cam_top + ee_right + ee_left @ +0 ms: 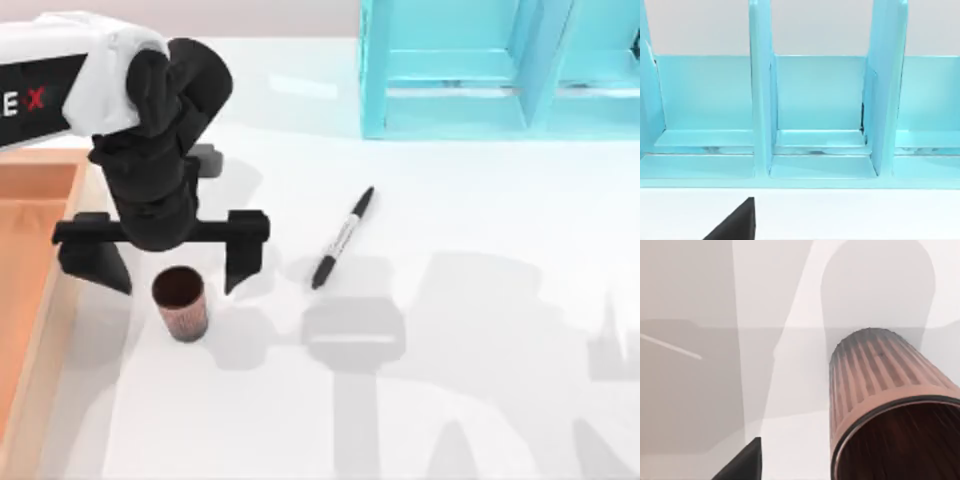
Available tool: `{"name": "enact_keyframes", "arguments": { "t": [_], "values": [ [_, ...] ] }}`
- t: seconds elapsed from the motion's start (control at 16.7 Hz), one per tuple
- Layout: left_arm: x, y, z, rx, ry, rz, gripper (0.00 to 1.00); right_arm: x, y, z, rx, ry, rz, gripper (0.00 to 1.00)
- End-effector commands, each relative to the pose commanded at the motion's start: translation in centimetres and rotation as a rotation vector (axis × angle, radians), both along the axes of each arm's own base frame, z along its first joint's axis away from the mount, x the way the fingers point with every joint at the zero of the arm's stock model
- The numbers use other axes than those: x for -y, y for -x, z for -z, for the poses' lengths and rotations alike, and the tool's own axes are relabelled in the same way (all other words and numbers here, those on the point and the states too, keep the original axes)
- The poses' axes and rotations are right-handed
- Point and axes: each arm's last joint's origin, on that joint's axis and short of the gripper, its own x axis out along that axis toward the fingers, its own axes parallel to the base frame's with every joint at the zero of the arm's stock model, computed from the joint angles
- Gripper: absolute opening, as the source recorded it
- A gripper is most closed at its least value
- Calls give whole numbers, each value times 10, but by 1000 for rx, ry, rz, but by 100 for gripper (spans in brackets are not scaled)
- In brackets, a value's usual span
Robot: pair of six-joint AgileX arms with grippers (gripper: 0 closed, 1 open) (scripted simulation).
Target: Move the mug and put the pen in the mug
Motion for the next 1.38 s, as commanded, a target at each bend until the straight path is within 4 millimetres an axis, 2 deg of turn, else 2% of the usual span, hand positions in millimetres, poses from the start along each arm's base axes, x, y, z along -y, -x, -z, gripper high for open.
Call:
{"name": "enact_keyframes", "arguments": {
  "t": [0.18, 0.3, 0.6, 0.78, 0.9, 1.02, 1.38],
  "values": [
    [0, -2, -3, -3, -1, -5, 100, 0, 0, 0, 0, 0, 0, 100],
    [1, -6, -15, -7, -3, -9, 100, 0, 0, 0, 0, 0, 0, 100],
    [6, -12, -78, -13, -6, -4, 100, 0, 0, 0, 0, 0, 0, 100],
    [4, -8, -121, -10, -4, -2, 100, 0, 0, 0, 0, 0, 0, 100],
    [2, -3, -140, -5, -2, -1, 100, 0, 0, 0, 0, 0, 0, 100],
    [0, 0, -150, 0, 0, -1, 100, 0, 0, 0, 0, 0, 0, 100],
    [4, -4, -147, 5, -5, 10, 100, 0, 0, 0, 0, 0, 0, 100]
  ]
}}
